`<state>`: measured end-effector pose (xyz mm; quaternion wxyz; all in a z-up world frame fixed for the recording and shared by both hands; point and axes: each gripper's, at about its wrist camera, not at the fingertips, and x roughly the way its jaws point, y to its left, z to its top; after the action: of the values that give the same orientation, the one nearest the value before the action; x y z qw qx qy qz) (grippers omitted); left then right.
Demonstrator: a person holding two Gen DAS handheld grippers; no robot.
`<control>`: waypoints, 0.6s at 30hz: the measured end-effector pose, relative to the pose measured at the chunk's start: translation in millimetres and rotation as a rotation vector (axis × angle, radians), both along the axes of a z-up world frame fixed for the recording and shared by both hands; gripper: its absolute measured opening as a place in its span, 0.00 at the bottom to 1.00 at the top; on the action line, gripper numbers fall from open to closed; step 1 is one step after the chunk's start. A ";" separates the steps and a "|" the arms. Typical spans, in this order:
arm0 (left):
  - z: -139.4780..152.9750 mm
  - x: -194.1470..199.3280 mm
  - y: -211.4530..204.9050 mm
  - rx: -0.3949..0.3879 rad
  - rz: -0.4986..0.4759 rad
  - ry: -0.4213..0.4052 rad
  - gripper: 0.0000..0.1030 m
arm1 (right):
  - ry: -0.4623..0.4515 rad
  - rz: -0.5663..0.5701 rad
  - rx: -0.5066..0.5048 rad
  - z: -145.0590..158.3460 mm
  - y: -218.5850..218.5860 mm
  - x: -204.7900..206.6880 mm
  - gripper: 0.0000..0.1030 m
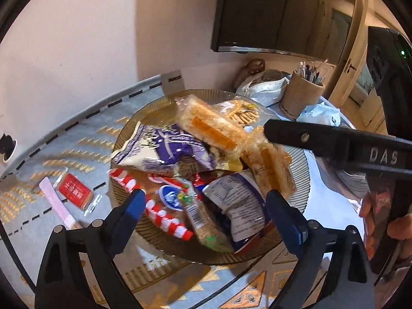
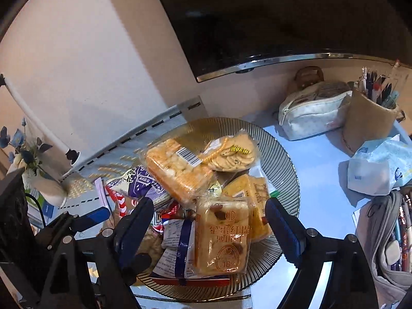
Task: Organize snacks
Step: 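Carry the green biscuit and egg cake packet into the amber bowl and release, then close the left tool on the pink stick packet while the right tool grasps the red caramel biscuit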
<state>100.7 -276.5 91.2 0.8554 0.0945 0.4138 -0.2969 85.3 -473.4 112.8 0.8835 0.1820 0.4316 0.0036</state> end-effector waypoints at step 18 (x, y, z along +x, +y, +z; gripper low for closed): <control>11.7 65.0 145.4 0.035 0.418 -0.054 0.92 | -0.129 0.124 0.046 63.4 112.5 35.6 0.84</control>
<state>165.6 -131.2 102.8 0.9074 0.0292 0.4063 -0.1030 120.9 -360.9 176.2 0.9031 0.1745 0.3841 0.0797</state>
